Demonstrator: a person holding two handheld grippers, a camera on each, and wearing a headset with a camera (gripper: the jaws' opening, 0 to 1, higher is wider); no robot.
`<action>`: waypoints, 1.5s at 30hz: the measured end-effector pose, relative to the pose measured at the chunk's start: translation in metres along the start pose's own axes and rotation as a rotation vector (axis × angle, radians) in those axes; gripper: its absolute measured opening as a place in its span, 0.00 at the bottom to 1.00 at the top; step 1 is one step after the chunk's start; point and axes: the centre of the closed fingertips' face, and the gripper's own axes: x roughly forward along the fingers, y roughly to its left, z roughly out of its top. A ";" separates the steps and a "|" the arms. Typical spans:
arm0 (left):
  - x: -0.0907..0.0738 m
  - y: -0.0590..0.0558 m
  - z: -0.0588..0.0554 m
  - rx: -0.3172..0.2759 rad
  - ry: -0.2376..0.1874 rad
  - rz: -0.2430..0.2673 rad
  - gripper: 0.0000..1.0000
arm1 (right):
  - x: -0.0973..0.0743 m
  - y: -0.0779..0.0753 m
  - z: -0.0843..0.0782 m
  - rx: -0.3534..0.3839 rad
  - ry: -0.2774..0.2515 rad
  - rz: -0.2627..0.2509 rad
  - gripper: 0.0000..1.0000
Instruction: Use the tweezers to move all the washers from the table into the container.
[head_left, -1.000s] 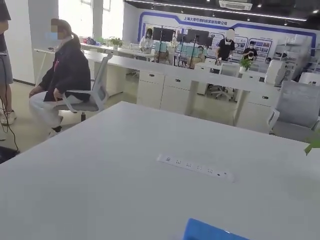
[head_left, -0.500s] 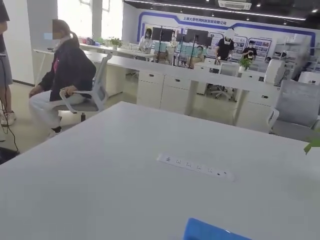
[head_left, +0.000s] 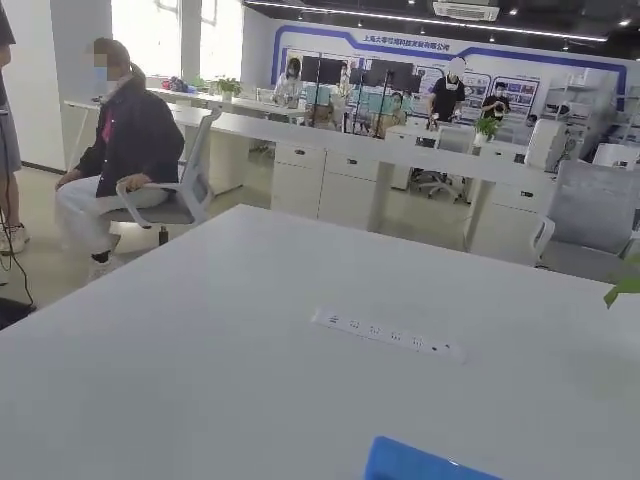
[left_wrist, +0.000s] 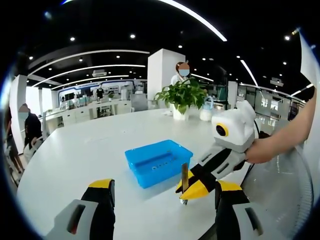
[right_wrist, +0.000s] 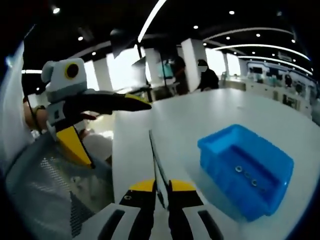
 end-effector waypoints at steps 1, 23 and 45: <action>0.000 0.000 0.000 0.000 -0.001 0.000 0.84 | 0.000 0.003 -0.001 -0.030 0.012 -0.001 0.06; -0.002 0.001 0.003 -0.010 -0.018 0.006 0.84 | -0.010 -0.014 -0.003 0.007 0.166 -0.054 0.03; -0.003 0.003 0.006 -0.024 -0.035 0.005 0.83 | -0.017 -0.097 0.081 0.134 0.049 -0.108 0.03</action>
